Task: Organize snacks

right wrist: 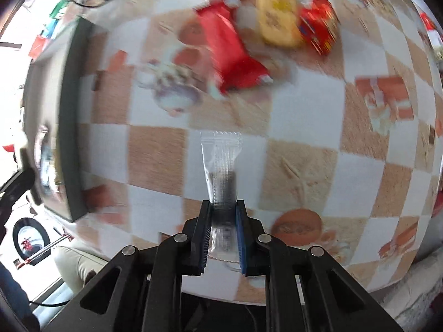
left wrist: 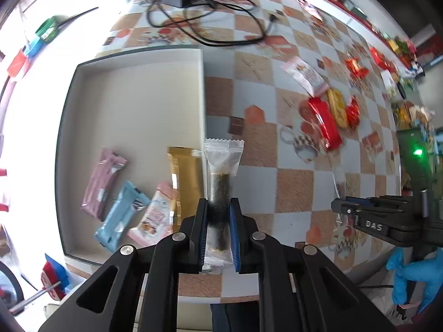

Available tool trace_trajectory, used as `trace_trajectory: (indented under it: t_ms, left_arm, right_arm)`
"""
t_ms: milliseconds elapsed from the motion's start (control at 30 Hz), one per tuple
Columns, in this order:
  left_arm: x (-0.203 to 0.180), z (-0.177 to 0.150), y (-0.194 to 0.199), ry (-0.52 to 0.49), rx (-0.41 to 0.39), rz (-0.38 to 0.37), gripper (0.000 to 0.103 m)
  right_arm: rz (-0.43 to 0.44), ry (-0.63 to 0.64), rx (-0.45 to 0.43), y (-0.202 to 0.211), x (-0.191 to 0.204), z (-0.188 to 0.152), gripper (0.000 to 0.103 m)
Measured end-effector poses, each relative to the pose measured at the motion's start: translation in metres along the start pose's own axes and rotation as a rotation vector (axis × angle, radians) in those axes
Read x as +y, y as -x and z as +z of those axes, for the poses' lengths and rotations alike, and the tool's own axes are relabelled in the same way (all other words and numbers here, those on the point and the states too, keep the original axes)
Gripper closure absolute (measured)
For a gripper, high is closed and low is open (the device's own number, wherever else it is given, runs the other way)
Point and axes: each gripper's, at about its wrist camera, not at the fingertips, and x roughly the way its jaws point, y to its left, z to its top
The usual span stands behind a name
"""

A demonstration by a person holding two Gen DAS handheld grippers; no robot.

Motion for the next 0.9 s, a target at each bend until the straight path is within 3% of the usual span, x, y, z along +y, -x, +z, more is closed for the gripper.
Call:
trace_trajectory:
  t_ms: [500, 733, 900]
  left_arm:
    - [0.075, 0.002, 0.004, 0.137, -0.026, 0.086, 0.087]
    - [0.094, 0.001, 0.000, 0.160, -0.016, 0.095, 0.087]
    - [0.103, -0.001, -0.003, 0.166, -0.010, 0.098, 0.087]
  right_arm:
    - [0.144, 0.207, -0.063, 0.051, 0.104, 0.040, 0.085]
    - [0.174, 0.257, -0.044, 0.031, 0.174, 0.057, 0.085]
    - [0.174, 0.290, -0.031, 0.021, 0.200, 0.061, 0.085]
